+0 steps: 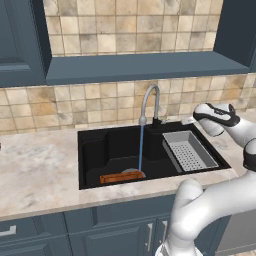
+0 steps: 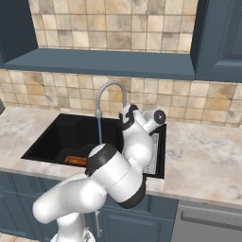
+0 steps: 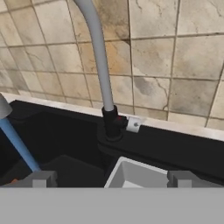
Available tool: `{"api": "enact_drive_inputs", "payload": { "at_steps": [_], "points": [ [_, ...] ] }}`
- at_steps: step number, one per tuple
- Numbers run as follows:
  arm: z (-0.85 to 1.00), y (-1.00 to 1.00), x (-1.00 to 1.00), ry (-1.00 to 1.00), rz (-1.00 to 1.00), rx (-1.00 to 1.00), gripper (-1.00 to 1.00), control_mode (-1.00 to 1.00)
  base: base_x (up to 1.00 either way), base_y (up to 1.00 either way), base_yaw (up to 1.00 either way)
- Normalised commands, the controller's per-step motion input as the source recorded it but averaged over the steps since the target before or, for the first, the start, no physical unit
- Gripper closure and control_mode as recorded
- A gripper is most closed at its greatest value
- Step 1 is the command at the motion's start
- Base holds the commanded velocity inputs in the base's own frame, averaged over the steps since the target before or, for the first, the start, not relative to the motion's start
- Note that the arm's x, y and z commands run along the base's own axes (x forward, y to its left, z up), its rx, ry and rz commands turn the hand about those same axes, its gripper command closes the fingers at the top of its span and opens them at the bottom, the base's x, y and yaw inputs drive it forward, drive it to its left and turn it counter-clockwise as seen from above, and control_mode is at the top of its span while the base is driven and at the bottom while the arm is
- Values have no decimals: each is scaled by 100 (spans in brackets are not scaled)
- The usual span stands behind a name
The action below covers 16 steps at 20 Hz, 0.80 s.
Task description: Turn on the sink faucet with hot water and rinse the cutting board for ten seconds, then turn off the faucet. Push the cutting board to reach the water if necessary.
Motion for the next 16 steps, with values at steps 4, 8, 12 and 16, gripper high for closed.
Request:
{"api": "enact_drive_inputs", "payload": {
  "at_steps": [4,8,12,16],
  "points": [
    [0,6,0,0,2,0,-100,-100,0,0,0],
    [0,11,8,0,0,0,-100,-100,0,0,0],
    [0,11,17,0,0,0,-100,-100,0,0,0],
    [0,11,21,0,0,0,-100,-100,0,0,0]
  ]
}}
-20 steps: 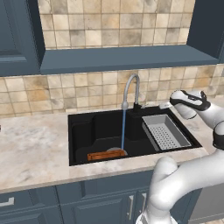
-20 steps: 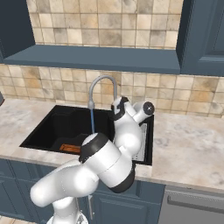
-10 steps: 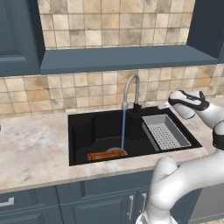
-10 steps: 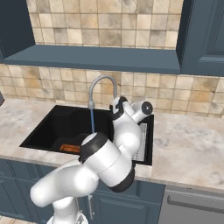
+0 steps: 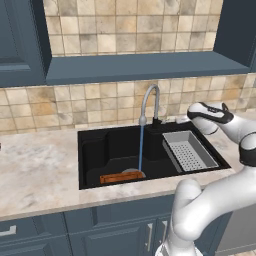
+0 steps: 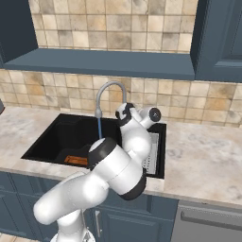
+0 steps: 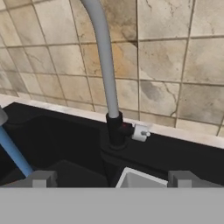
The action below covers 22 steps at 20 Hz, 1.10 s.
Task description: Turn on the sink faucet with hot water and rinse the cutting board for ten seconds, then turn off the faucet. Push the cutting board to reach the water if necessary.
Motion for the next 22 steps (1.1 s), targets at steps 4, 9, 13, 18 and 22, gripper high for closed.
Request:
{"api": "enact_drive_inputs", "payload": {
  "at_steps": [4,9,13,18,22],
  "points": [
    [0,5,8,0,0,0,-100,-100,0,0,0],
    [0,0,0,0,0,0,-100,-100,0,0,0],
    [0,0,0,0,0,0,-100,-100,0,0,0],
    [0,0,0,0,0,0,-100,-100,0,0,0],
    [0,0,0,0,0,0,-100,-100,0,0,0]
  ]
}}
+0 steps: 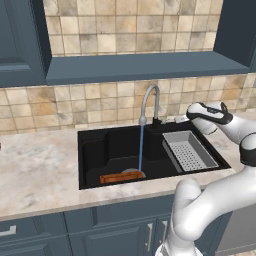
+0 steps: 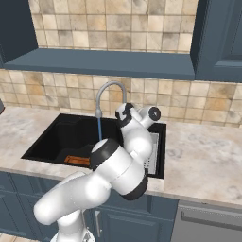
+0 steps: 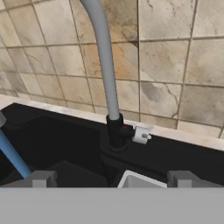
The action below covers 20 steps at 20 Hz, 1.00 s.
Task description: Turn on the sink faucet with hot water and rinse the cutting board for ten seconds, then turn off the faucet. Push the cutting board to reach the water if necessary.
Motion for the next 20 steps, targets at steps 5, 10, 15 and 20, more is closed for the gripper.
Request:
{"api": "enact_drive_inputs", "payload": {
  "at_steps": [5,10,15,20],
  "points": [
    [0,0,0,0,0,0,-100,-100,0,0,0],
    [0,0,0,0,0,0,-100,-100,0,0,0],
    [0,0,0,0,0,0,-100,-100,0,0,0],
    [0,0,0,0,0,0,-100,-100,0,0,0]
  ]
}}
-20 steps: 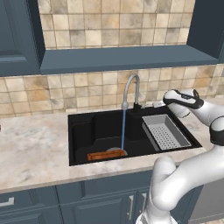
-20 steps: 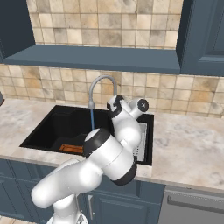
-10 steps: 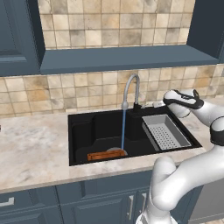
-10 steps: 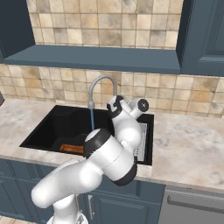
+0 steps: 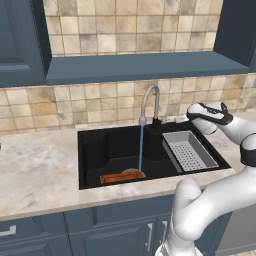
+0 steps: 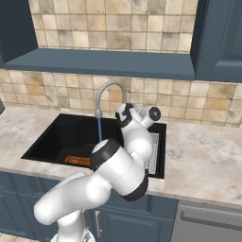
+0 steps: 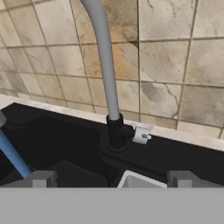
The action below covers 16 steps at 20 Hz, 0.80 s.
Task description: Turn on the sink faucet with hot water and rinse the cutting board for ten seconds, then turn off the faucet. Push the cutting board to reach the water if necessary.
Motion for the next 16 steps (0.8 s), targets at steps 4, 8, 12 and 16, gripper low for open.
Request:
{"api": "enact_drive_inputs", "payload": {
  "at_steps": [4,8,12,16],
  "points": [
    [0,0,0,0,0,0,-100,-100,0,0,0],
    [0,0,0,0,0,0,-100,-100,0,0,0],
    [0,0,0,0,0,0,-100,-100,0,0,0],
    [0,0,0,0,0,0,-100,-100,0,0,0]
  ]
}}
